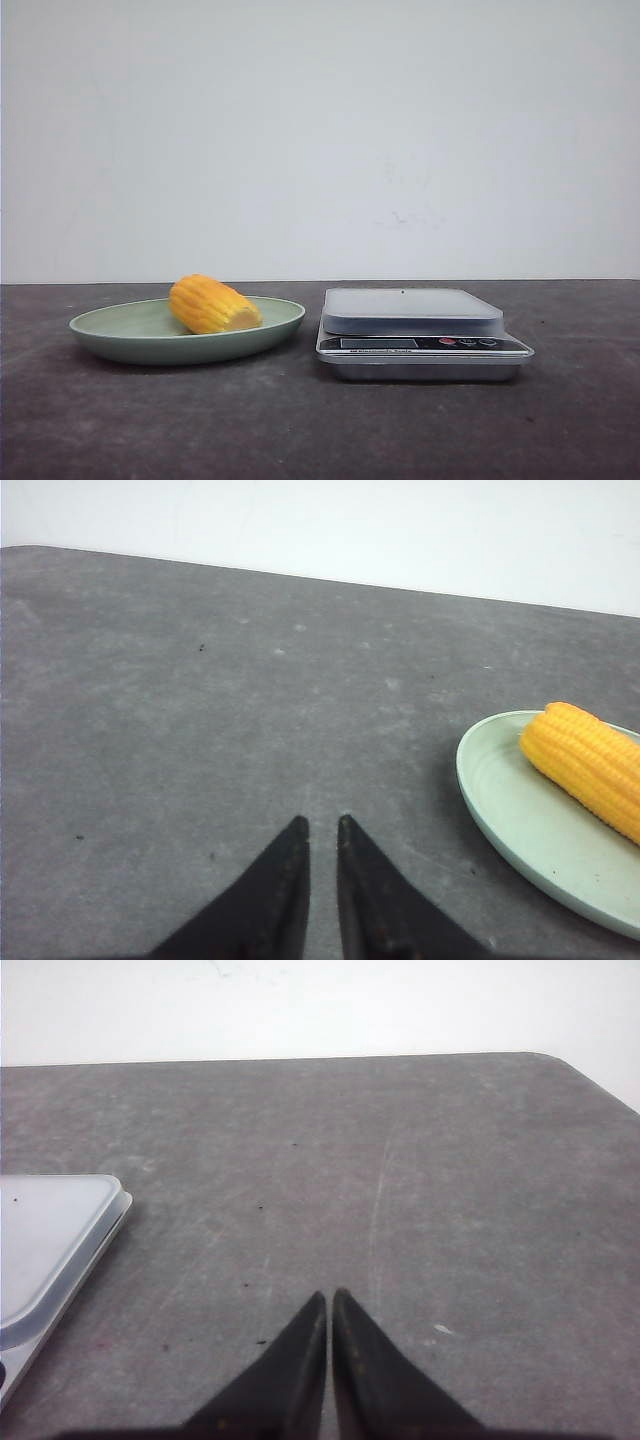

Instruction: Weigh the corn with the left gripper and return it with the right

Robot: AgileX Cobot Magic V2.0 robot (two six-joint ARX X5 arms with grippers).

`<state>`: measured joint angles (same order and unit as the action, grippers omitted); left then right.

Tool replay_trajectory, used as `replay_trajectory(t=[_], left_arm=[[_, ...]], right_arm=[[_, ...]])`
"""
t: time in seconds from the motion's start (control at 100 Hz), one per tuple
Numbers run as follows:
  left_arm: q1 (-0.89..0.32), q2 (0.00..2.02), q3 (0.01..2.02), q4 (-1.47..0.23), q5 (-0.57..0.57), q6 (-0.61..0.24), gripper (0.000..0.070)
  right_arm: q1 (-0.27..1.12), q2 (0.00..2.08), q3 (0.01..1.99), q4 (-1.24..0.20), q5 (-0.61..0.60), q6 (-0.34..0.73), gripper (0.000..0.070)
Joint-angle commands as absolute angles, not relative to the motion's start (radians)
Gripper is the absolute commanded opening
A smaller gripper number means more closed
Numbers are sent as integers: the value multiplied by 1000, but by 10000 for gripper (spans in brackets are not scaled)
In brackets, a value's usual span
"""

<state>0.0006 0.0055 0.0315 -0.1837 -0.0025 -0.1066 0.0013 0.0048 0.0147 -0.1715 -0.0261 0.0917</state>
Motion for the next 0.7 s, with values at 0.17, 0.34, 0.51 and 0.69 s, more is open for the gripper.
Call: replay_trajectory(t=[0.17, 0.34, 0.51, 0.69], left_arm=[[1, 4, 16, -147, -7, -141, 1], [-10, 8, 58, -29, 22, -306, 6], [-20, 90, 239, -79, 24, -322, 6], [-20, 298, 512, -193, 44, -324, 5]], right_arm=[[4, 4, 19, -168, -40, 176, 4], [5, 57, 136, -229, -57, 283, 3], [5, 207, 336, -247, -92, 310, 3], [5, 376, 561, -302, -148, 292, 3]])
